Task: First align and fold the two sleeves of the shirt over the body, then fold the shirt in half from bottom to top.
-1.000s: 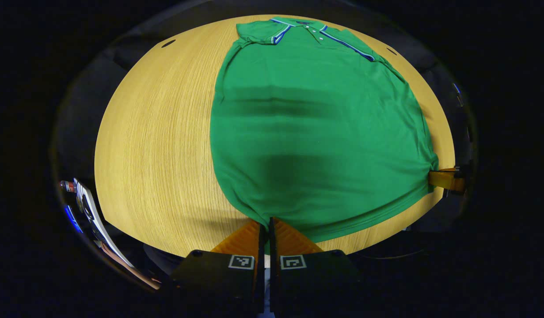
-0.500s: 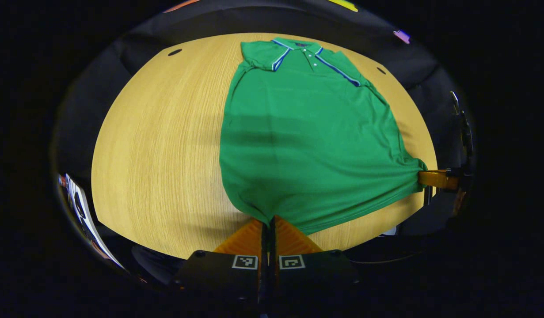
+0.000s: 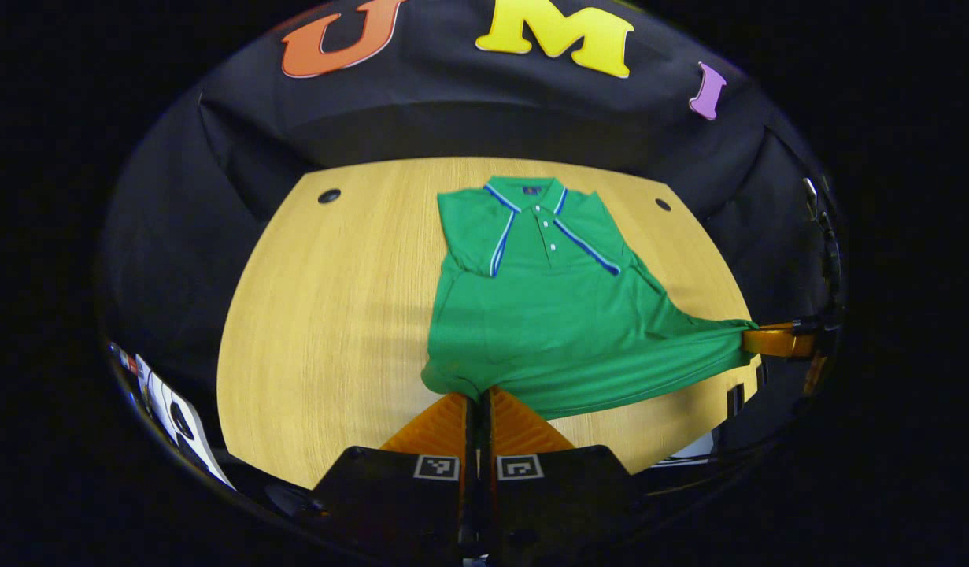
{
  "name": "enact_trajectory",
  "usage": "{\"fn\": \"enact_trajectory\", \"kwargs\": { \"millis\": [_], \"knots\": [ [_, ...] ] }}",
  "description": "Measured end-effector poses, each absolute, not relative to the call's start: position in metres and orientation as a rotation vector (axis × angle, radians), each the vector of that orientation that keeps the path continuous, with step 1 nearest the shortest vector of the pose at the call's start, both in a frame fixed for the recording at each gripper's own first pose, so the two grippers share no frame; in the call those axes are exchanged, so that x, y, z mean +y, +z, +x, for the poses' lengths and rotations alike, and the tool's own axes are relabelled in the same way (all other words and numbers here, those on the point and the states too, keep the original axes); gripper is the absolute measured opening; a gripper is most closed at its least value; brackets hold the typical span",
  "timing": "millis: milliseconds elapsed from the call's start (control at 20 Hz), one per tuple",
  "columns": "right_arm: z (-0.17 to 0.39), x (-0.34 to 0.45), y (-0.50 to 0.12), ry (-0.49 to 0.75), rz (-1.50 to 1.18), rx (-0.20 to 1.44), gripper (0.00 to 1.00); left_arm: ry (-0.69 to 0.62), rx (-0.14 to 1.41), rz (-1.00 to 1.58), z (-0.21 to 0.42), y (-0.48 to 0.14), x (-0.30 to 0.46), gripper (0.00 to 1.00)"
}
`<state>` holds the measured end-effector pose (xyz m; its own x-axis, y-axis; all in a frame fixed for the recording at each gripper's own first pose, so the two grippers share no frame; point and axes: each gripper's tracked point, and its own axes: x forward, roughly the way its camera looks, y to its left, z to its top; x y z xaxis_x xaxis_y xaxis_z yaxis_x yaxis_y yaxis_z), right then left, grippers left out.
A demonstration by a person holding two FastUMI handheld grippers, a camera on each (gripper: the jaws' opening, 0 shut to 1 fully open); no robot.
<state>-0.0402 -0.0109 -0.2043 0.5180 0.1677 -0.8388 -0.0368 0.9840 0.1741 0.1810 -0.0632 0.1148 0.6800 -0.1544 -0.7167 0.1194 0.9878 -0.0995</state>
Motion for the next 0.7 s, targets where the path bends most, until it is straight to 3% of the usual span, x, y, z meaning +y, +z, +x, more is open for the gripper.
{"fn": "enact_trajectory", "kwargs": {
  "millis": [250, 350, 700],
  "knots": [
    [0.018, -0.005, -0.163, 0.113, 0.131, 0.900, 0.06, -0.141, 0.678, -0.056, 0.266, 0.198, -0.037, 0.03],
    [0.041, -0.003, -0.158, 0.107, 0.095, 0.858, 0.02, -0.137, 0.647, -0.042, 0.289, 0.187, -0.044, 0.03],
    [0.139, 0.006, -0.172, 0.088, 0.112, 0.770, 0.06, -0.112, 0.550, -0.037, 0.394, 0.144, -0.059, 0.03]
  ]
}}
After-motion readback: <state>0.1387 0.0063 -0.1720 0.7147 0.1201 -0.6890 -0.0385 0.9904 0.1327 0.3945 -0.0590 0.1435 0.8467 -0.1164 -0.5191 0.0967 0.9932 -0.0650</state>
